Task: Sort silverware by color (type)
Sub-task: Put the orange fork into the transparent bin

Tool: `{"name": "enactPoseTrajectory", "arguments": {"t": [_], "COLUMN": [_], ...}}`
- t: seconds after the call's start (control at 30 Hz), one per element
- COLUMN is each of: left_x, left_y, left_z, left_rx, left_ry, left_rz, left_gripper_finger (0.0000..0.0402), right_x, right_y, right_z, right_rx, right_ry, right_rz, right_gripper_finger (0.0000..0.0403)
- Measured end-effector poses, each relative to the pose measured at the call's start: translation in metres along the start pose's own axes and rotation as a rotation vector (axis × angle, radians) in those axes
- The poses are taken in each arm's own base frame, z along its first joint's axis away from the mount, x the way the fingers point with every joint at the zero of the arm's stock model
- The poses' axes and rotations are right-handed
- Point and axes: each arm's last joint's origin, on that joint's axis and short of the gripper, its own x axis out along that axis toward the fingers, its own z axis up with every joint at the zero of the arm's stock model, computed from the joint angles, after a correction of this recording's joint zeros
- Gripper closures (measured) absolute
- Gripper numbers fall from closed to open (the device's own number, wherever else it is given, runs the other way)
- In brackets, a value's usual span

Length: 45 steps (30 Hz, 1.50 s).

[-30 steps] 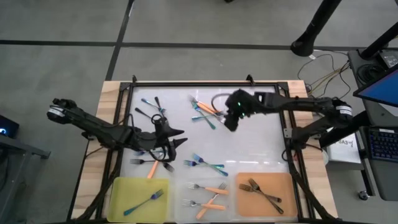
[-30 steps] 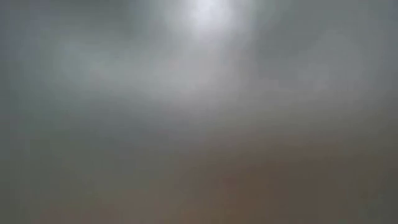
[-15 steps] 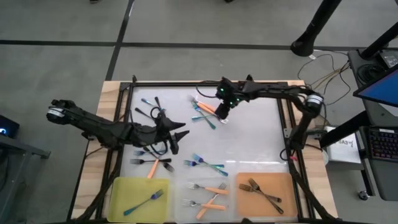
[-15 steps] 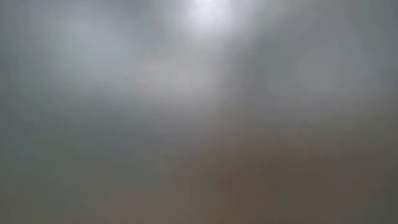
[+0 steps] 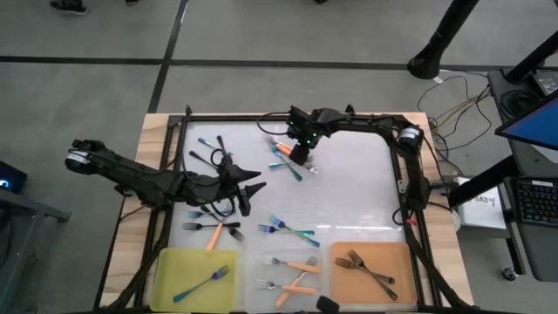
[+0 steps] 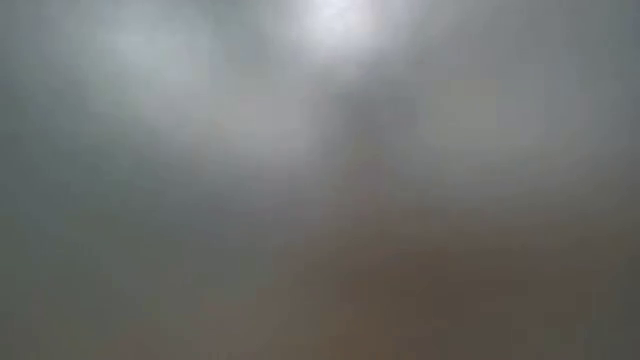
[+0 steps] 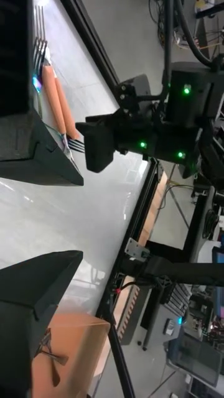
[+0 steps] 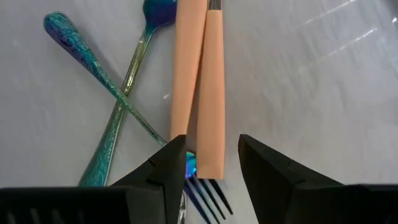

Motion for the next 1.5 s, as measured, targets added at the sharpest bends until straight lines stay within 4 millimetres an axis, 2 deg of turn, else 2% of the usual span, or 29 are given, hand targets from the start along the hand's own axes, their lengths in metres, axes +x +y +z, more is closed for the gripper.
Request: {"name": "enactPoseTrajectory", "arguments": {"t": [0.37, 1.2, 1.5], "left_x": [0.000, 0.000, 0.000], "left_y": [0.000, 0.001, 0.001], "left_z": [-0.001, -0.002, -0.002], "left_rx": [0.033, 0.066, 0.074], "left_ry": [0.007, 0.017, 0.017], "left_rz": [0.002, 0.005, 0.005], "left_gripper_finger": [0.0242, 0.0242, 0.0242], "right_x": [0.014, 0.017, 0.018], "right_y": [-0.001, -0.005, -0.007], "right_z": [0.000, -0.006, -0.003], "right_rx": [-0.010, 0.002, -0.005], "right_ry": [0.044, 0.095, 0.054], "right_rz": [0.021, 0.017, 0.014], "right_gripper_finger": [0.0266, 0.0266, 0.0266]}}
